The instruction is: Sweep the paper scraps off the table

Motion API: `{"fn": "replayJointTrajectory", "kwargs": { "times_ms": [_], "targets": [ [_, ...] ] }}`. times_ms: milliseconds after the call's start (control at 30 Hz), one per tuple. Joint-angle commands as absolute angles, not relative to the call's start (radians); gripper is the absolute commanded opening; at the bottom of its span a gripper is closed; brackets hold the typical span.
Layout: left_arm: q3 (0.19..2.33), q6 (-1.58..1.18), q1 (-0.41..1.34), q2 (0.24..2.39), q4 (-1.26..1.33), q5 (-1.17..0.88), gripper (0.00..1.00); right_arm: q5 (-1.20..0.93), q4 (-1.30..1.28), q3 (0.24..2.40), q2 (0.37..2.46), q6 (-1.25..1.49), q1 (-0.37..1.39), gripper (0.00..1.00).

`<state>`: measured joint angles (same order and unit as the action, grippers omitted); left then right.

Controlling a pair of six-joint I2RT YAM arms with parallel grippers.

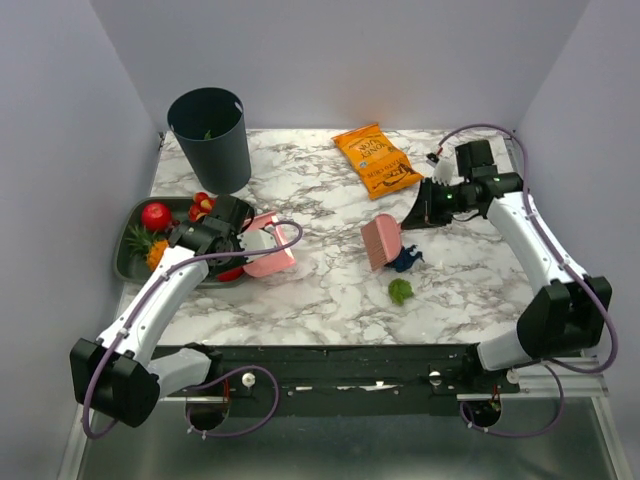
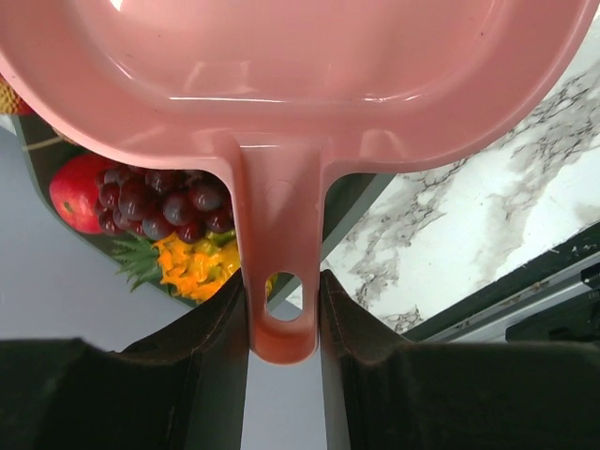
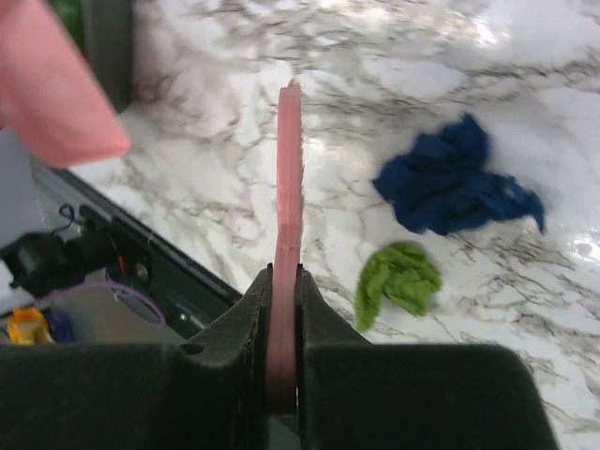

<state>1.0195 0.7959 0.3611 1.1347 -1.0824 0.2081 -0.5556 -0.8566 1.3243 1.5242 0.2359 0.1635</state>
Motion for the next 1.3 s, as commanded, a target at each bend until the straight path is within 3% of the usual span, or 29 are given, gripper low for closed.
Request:
{"fn": "replayJointTrajectory", "kwargs": {
  "times_ms": [0, 133, 267, 367, 733, 1267],
  "targets": [
    [1.052, 0.784, 0.397, 1.149, -1.066, 0.14, 0.0, -0.733, -0.87, 1.325, 1.395, 0.063, 0.179, 0.0],
    [1.066, 0.781, 0.469, 1.181, -1.089, 0.109, 0.0, -0.597, -0.873, 1.38, 1.336, 0.014, 0.179, 0.01],
    [1.071, 0.761, 0.576, 1.226, -1.1, 0.065, 0.0, -0.056, -0.873, 1.373, 1.295, -0.034, 0.179, 0.01],
    [1.06, 0.752, 0.635, 1.267, -1.1, 0.054, 0.0, 0.145, -0.888, 1.307, 1.284, -0.075, 0.179, 0.0],
    [1.103, 0.598, 0.856, 1.508, -1.032, 0.106, 0.0, 0.163, -0.908, 1.135, 1.295, -0.066, 0.179, 0.01],
    [1.319, 0.565, 0.88, 1.807, -1.015, 0.078, 0.0, -0.246, -0.871, 1.074, 1.413, 0.129, 0.253, 0.01]
  ]
}}
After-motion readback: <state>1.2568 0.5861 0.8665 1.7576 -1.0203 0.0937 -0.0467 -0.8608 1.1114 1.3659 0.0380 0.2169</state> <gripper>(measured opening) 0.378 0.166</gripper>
